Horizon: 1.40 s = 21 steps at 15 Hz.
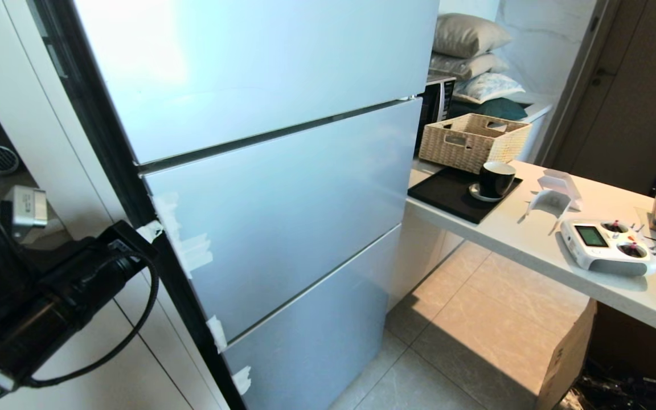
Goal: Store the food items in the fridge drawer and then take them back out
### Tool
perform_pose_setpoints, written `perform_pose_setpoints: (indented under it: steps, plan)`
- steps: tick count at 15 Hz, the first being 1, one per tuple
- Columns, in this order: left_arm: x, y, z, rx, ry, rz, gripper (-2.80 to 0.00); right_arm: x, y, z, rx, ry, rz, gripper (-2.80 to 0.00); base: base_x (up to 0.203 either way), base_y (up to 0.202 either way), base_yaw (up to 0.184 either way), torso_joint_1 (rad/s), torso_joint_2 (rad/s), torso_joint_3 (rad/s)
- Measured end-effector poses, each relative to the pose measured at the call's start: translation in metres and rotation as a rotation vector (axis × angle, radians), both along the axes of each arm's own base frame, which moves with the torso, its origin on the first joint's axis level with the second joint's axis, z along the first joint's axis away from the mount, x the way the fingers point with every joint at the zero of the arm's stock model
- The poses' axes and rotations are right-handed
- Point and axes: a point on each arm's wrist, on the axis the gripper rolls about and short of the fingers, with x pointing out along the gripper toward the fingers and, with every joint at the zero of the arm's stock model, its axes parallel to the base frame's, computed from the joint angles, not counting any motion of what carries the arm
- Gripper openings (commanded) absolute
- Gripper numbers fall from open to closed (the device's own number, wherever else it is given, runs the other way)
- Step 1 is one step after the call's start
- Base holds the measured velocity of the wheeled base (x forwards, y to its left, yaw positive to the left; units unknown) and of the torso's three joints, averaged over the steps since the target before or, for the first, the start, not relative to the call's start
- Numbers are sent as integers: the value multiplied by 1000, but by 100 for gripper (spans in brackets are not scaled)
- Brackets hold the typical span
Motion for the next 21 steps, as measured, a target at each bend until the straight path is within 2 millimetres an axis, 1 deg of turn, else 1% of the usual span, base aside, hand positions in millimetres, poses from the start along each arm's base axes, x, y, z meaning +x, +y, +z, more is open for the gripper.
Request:
perform_pose_setpoints:
  steps: [4, 8, 14, 15, 17, 21]
  plan:
    - [-6, -5, -4, 5, 16, -48, -280, 0, 0, 0, 0, 0, -1, -280, 0, 0, 0, 0, 0, 0]
    - [-7, -5, -2, 8, 8, -34, -280, 0, 0, 0, 0, 0, -1, -280, 0, 0, 0, 0, 0, 0]
    - [-17, -4, -8, 12, 18, -63, -280, 0, 0, 0, 0, 0, -1, -280, 0, 0, 0, 0, 0, 0]
    - [-23, -4, -9, 14, 22, -76, -280, 0, 0, 0, 0, 0, -1, -280, 0, 0, 0, 0, 0, 0]
    - [-42, -1, -6, 8, -7, -123, -280, 0, 0, 0, 0, 0, 0, -280, 0, 0, 0, 0, 0, 0]
    - [-94, 16, 2, -9, -77, -266, -280, 0, 0, 0, 0, 0, 0, -280, 0, 0, 0, 0, 0, 0]
